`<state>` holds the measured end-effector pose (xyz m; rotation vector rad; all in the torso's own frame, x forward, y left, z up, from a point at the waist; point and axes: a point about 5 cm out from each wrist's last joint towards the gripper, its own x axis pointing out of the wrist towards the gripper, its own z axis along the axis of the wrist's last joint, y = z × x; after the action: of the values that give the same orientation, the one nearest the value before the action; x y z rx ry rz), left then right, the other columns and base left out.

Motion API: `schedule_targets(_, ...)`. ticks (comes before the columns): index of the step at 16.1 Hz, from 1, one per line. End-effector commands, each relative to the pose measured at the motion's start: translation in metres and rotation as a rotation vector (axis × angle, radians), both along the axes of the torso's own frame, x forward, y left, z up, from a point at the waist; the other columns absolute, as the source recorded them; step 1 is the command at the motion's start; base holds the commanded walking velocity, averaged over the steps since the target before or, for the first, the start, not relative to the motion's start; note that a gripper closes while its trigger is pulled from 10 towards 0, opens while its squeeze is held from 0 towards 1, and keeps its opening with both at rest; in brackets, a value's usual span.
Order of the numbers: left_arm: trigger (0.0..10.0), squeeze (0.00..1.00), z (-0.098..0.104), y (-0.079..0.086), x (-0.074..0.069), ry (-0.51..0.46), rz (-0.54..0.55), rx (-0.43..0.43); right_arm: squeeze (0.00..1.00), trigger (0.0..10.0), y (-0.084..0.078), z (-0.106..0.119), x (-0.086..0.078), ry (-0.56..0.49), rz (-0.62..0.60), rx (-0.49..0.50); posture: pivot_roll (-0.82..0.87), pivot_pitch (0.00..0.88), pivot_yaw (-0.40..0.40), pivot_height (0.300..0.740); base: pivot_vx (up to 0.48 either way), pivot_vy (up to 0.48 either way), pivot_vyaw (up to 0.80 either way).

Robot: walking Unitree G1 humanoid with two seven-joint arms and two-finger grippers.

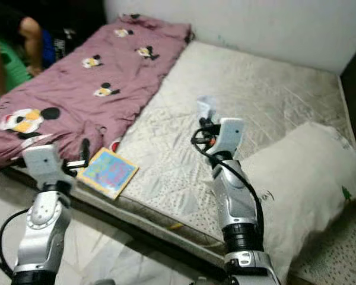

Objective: Clean up the room

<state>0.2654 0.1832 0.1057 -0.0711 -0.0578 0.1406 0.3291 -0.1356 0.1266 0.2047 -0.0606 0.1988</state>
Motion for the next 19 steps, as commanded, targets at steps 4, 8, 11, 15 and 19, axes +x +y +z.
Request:
schedule_targets(4, 10.0, 0.0, 0.0005, -0.005, 0.0017, 0.005, -0.024, -0.023, 0.0, 10.0, -0.0016, -0.0021, -0.0001, 0.024, -0.001, -0.007, 0.01, 0.0, -0.012, 0.74, 0.0, 0.0, -0.6)
schedule_targets(8, 10.0, 0.0, 0.0, -0.007, 0.0005, 0.008, -0.036, -0.035, 0.0, 10.0, -0.001, -0.0027, -0.0013, 0.033, 0.009, -0.018, 0.01, 0.0, -0.014, 0.74, 0.0, 0.0, -0.8)
schedule_targets(11, 10.0, 0.0, 0.001, -0.011, -0.0006, -0.005, -0.08, -0.042, 0.0, 10.0, -0.0017, -0.0026, -0.0022, 0.032, 0.013, -0.027, 0.0, 0.0, -0.017, 0.74, 0.0, 0.0, -0.8)
schedule_targets(15, 10.0, 0.0, 0.001, -0.012, -0.0013, -0.008, -0.086, -0.046, 0.0, 10.0, -0.0015, -0.0022, -0.0021, 0.033, 0.02, -0.034, 0.0, 0.0, -0.021, 0.74, 0.124, 0.0, -0.8)
schedule_targets(19, 10.0, 0.0, -0.0004, -0.0112, -0.0027, -0.002, -0.073, -0.047, 0.0, 10.0, -0.0015, -0.0029, -0.0017, 0.036, 0.021, -0.038, 0.0, 0.0, -0.022, 0.74, 0.06, 0.0, -0.8)
